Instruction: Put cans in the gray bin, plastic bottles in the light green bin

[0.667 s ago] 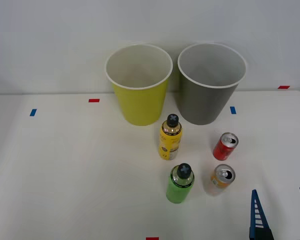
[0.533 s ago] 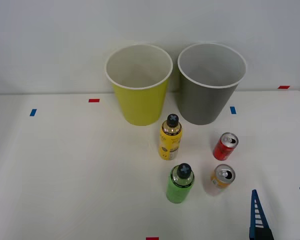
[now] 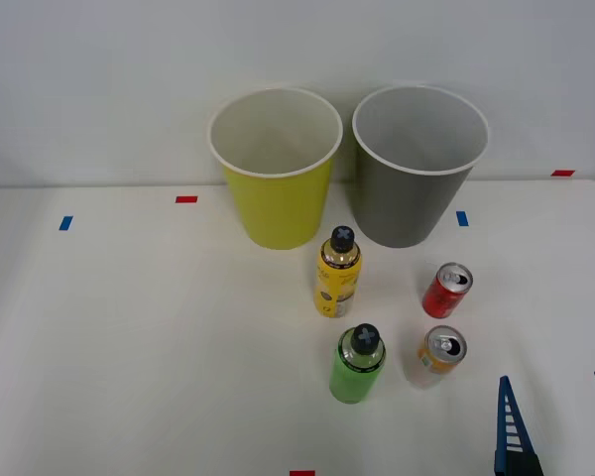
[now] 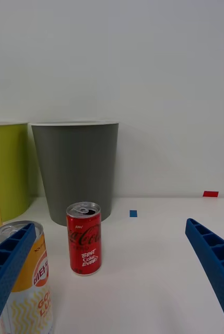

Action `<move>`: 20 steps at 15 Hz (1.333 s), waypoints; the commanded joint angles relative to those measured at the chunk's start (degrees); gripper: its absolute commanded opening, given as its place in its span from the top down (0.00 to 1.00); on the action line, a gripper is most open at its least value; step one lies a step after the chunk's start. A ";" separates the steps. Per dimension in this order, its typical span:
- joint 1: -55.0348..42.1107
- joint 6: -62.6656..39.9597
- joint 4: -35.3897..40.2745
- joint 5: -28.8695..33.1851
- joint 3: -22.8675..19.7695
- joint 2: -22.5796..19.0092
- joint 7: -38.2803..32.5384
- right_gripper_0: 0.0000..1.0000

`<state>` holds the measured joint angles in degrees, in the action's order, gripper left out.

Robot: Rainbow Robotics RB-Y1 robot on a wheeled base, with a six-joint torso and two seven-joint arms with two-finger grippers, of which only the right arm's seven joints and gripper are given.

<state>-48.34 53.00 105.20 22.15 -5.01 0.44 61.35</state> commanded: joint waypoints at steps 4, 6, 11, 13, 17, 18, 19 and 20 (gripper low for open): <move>0.00 0.00 0.00 0.00 0.00 0.00 0.00 0.00; 0.00 0.00 0.00 0.00 0.00 0.00 0.00 0.00; 0.00 0.00 0.00 0.00 0.00 0.00 0.00 0.00; 0.00 0.00 0.00 0.00 0.00 0.00 0.00 0.00; 0.00 0.00 0.00 0.00 0.00 0.00 0.00 0.00; 0.00 0.00 0.00 0.00 0.00 0.00 0.00 0.00; 0.00 0.00 0.00 0.00 0.00 0.00 0.00 0.00; 0.00 0.00 0.00 0.00 0.00 0.00 0.00 0.00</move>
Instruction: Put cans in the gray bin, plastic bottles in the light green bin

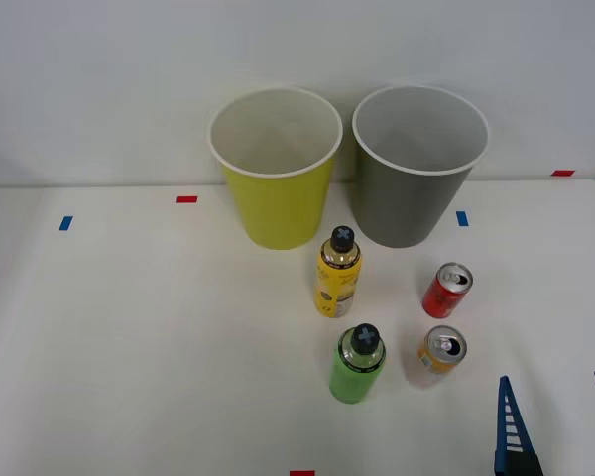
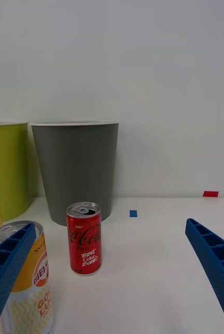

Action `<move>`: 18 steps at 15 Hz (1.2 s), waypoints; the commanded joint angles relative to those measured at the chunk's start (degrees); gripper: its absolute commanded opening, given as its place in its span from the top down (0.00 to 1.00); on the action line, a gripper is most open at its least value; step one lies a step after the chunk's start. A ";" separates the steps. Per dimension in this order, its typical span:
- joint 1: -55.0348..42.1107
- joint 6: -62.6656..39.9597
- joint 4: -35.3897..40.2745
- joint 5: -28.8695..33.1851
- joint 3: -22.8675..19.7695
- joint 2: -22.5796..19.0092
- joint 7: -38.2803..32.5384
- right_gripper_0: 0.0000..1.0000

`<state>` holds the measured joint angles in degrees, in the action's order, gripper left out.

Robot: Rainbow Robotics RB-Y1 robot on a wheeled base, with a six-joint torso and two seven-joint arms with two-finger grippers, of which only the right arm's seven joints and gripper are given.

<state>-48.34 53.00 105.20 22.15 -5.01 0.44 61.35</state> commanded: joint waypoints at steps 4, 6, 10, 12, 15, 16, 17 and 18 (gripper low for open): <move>0.00 0.00 0.00 0.00 0.00 0.00 0.00 0.00; 0.00 0.00 0.00 0.00 0.00 0.00 0.00 0.00; 0.00 0.00 0.00 0.00 0.00 0.00 0.00 0.00; 0.00 0.00 0.00 0.00 0.00 0.00 0.00 0.00; 0.00 0.00 0.00 0.00 0.00 0.00 0.00 0.00; 0.00 0.00 0.00 0.00 0.00 0.00 0.00 0.00; 0.00 0.00 0.00 0.00 0.00 0.00 0.00 0.00; 0.00 0.00 0.00 0.00 0.00 0.00 0.00 0.00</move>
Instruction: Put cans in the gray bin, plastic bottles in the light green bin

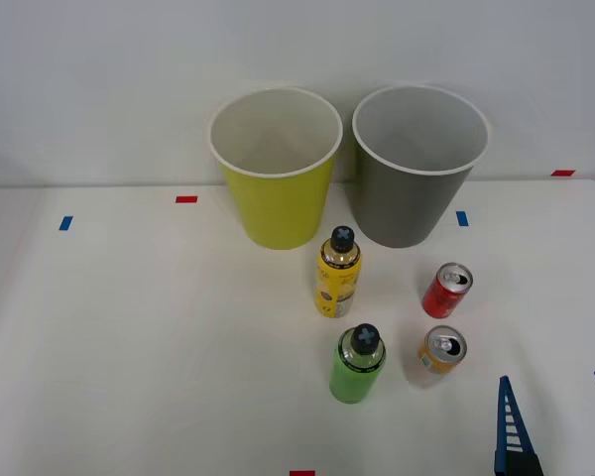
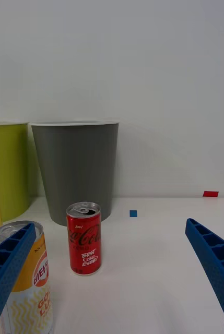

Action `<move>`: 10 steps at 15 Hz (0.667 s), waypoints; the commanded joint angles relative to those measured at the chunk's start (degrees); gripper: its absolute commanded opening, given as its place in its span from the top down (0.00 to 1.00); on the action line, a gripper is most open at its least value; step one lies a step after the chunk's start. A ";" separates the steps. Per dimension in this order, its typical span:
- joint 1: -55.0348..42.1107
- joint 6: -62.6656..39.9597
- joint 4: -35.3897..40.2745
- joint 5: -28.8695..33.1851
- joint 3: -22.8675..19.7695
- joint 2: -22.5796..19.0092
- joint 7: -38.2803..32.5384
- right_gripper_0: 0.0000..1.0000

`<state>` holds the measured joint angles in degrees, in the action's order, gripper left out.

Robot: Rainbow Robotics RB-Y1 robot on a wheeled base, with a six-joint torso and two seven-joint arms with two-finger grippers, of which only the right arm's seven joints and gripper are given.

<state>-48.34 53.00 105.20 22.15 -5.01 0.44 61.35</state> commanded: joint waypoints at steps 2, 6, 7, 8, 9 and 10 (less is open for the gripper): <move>0.00 0.00 0.00 0.00 0.00 0.00 0.00 0.00; 0.00 0.00 0.00 0.00 0.00 0.00 0.00 0.00; 0.00 0.00 0.00 0.00 0.00 0.00 0.00 0.00; 0.00 0.00 0.00 0.00 0.00 0.00 0.00 0.00; 0.70 -0.97 -1.67 0.35 0.09 0.26 0.00 0.00; 1.05 -1.05 -2.72 -1.05 0.35 0.35 0.09 0.00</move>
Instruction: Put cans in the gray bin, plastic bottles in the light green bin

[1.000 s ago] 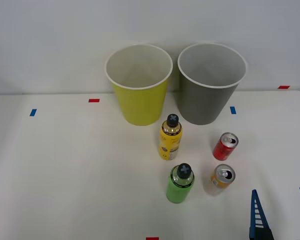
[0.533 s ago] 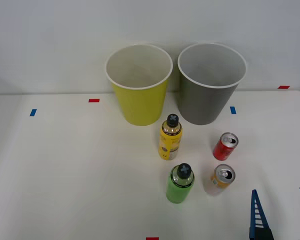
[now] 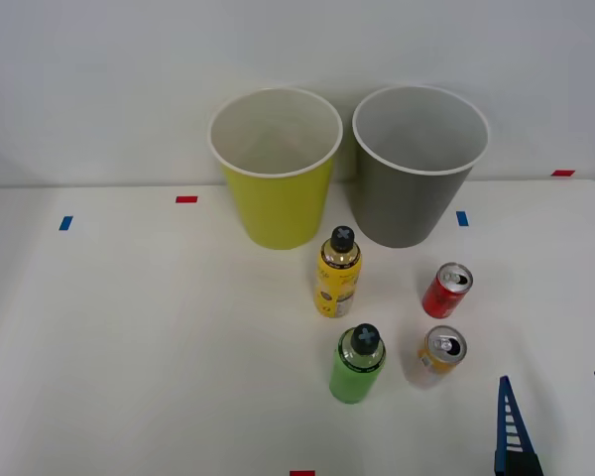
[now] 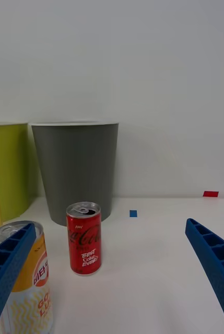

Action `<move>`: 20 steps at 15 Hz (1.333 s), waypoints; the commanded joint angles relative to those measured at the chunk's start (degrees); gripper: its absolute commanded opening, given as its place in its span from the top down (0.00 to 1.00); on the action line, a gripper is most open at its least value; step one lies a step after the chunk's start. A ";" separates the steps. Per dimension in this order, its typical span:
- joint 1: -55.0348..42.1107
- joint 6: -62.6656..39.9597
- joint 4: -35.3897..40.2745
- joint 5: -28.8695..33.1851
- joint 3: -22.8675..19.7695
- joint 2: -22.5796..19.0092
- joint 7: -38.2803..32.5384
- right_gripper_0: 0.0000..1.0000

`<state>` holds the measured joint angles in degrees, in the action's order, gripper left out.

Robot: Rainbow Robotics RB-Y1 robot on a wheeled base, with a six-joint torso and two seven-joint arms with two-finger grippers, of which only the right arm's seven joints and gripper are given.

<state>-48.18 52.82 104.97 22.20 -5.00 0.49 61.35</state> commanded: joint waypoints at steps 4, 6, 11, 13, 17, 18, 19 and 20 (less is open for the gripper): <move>0.54 -0.17 -2.75 -7.35 5.44 -3.39 1.67 0.00; 1.51 -0.35 -2.75 -9.02 5.79 -6.82 6.86 0.00; 0.98 -3.78 -2.75 -17.98 12.65 -14.46 19.95 0.00; 0.81 -5.18 -2.75 -20.80 15.20 -16.13 24.87 0.00; 1.25 -5.53 -3.72 -23.26 18.98 -19.21 26.02 0.00; 2.30 -4.39 -5.39 -23.70 19.59 -19.91 25.93 0.00; 3.80 -3.25 -7.23 -23.87 19.77 -20.27 25.84 0.00; 6.08 -2.02 -9.69 -23.87 19.95 -20.44 25.58 0.00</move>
<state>-44.01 49.57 97.33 -1.56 14.69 -19.65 87.18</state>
